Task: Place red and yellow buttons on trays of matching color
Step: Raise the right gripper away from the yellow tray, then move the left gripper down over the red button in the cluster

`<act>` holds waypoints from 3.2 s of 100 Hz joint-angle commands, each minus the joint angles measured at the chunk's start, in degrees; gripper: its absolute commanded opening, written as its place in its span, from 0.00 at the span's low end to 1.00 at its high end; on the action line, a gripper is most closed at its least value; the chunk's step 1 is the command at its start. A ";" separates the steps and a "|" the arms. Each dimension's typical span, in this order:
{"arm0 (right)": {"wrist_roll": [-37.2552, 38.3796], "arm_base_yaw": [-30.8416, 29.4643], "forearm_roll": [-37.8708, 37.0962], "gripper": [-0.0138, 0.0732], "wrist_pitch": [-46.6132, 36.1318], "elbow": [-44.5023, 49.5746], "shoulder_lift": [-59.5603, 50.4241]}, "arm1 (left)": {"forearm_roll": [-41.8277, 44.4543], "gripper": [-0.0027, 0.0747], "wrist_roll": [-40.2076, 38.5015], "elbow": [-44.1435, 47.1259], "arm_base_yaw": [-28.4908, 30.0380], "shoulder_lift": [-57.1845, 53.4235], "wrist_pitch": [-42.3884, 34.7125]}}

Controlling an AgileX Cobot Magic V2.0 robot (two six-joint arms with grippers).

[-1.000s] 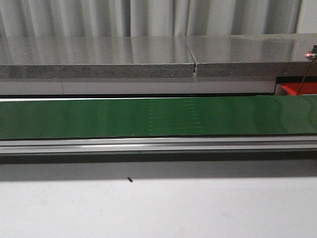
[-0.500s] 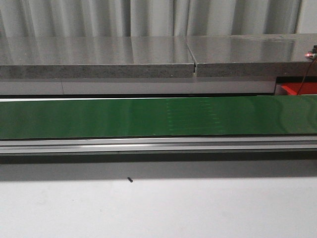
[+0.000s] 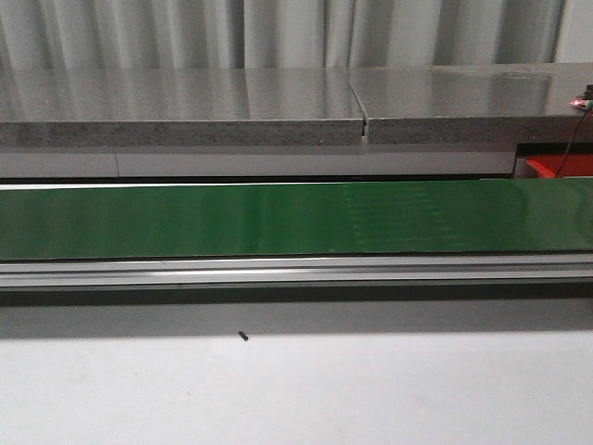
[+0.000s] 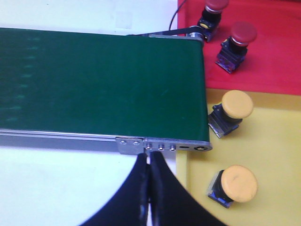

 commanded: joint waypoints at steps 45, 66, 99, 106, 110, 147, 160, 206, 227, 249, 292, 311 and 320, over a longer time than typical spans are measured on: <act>-0.56 2.52 -0.47 0.08 -2.93 5.12 -15.47 | -1.66 0.01 -0.14 -1.50 -0.42 0.12 -3.61; -0.56 2.52 -0.24 0.08 -2.93 5.12 -15.48 | -1.66 0.01 -0.14 -1.50 -0.42 0.12 -3.61; -0.56 2.52 -0.24 0.08 -2.93 5.12 -15.48 | -1.66 0.01 -0.14 -1.50 -0.42 0.12 -3.61; -0.56 2.52 -0.24 0.08 -2.93 5.12 -15.48 | -1.66 0.01 -0.14 -1.50 -0.42 0.12 -3.61; -0.56 2.52 -0.24 0.08 -2.93 5.12 -15.48 | -1.66 0.01 -0.14 -1.50 -0.42 0.12 -3.61; -0.56 2.52 -0.24 0.08 -2.93 5.12 -15.48 | -1.66 0.01 -0.14 -1.50 -0.42 0.12 -5.42; -0.56 2.52 -0.24 0.08 -2.93 5.12 -15.48 | -1.66 0.01 -0.14 -1.50 -0.42 0.12 -5.81; -0.56 2.52 -0.24 0.08 -2.93 5.12 -15.48 | 1.76 0.01 -3.88 -1.50 1.09 5.95 -14.55; -0.56 2.52 -0.24 0.08 -2.93 5.12 -15.48 | 3.49 0.01 -6.31 -1.50 8.34 12.63 -16.25; -0.56 2.52 -0.24 0.08 -2.93 5.12 -15.48 | 2.82 0.04 -6.20 -2.48 17.76 21.15 -17.82; -0.56 2.52 -0.24 0.08 -2.93 5.12 -15.48 | 2.82 0.81 -6.75 -10.41 25.38 34.49 -17.61; -0.56 2.52 -0.24 0.08 -2.93 5.12 -15.48 | 2.82 0.81 -9.28 -18.25 27.39 45.19 -5.66; -0.56 2.52 -0.24 0.08 -2.93 5.12 -15.48 | 3.02 0.81 -9.28 -22.34 27.39 50.84 -0.34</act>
